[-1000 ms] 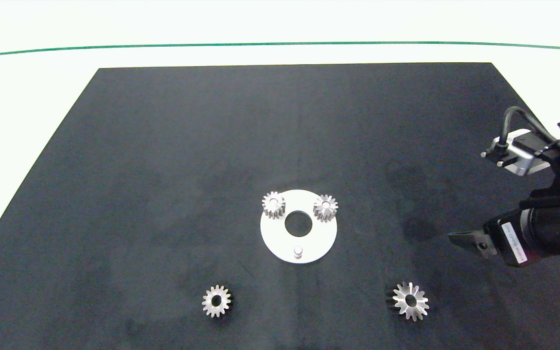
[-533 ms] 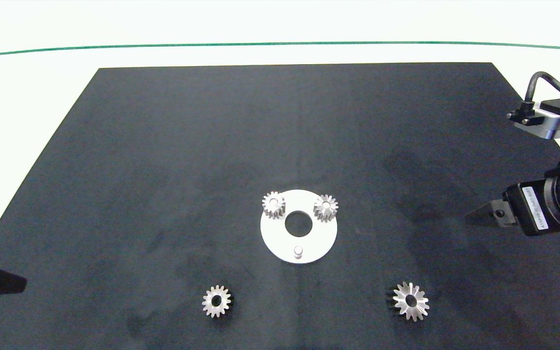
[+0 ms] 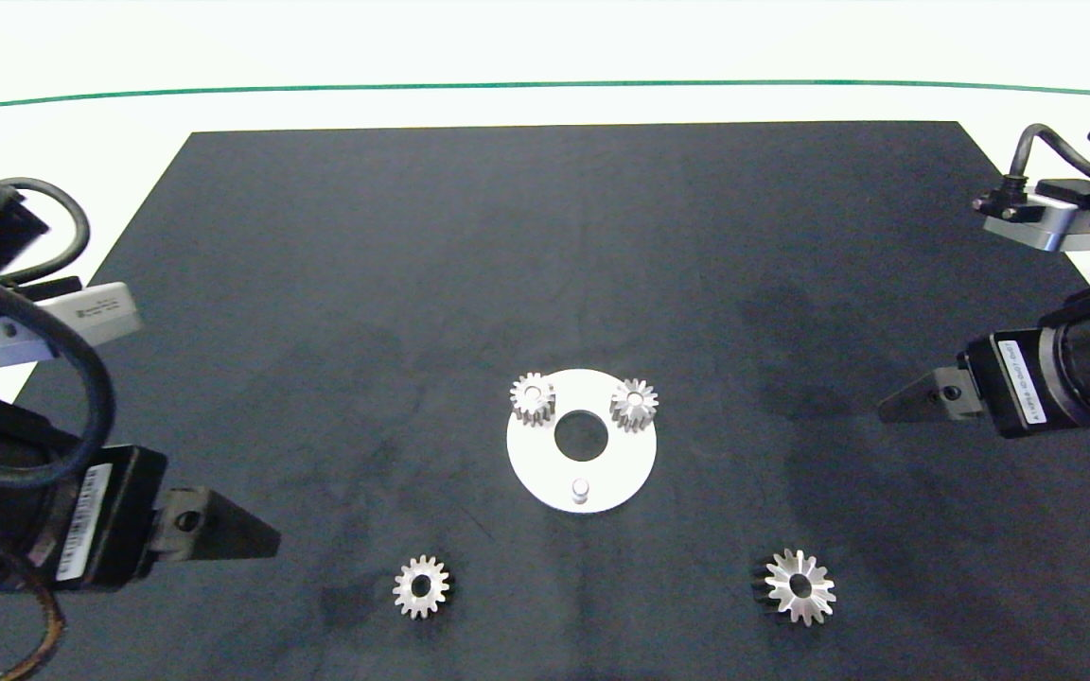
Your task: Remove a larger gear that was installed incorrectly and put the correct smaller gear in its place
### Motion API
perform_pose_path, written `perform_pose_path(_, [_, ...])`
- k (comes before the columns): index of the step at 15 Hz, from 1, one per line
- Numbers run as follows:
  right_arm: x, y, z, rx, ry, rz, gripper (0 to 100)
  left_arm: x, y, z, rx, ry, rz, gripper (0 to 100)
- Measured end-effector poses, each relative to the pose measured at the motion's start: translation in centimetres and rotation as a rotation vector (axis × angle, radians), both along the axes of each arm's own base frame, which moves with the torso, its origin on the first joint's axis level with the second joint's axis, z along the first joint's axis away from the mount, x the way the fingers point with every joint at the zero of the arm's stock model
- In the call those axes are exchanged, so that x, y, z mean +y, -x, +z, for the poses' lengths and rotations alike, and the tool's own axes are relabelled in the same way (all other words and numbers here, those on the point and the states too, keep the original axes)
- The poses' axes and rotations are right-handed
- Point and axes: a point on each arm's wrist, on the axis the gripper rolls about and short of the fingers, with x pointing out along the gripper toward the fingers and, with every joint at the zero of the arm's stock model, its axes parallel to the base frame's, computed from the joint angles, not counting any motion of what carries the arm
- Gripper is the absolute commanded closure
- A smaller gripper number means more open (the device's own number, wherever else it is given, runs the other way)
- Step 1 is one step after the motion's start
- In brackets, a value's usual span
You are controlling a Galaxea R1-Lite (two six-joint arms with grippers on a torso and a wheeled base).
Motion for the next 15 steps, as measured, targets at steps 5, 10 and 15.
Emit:
perform_pose_path(5, [-0.6, 0.1, 0.6, 0.019, -0.034, 0.004, 0, -3.4, -1.0, -2.5, -0.035, -0.046, -0.02, 0])
perform_pose_path(10, [-0.7, 0.1, 0.6, 0.019, -0.032, -0.001, 0, -6.2, -1.8, -5.4, -0.043, -0.071, -0.027, 0])
perform_pose_path(15, [-0.7, 0.1, 0.5, 0.021, -0.03, -0.001, 0, -8.8, -2.0, -7.3, -0.128, -0.035, -0.077, 0])
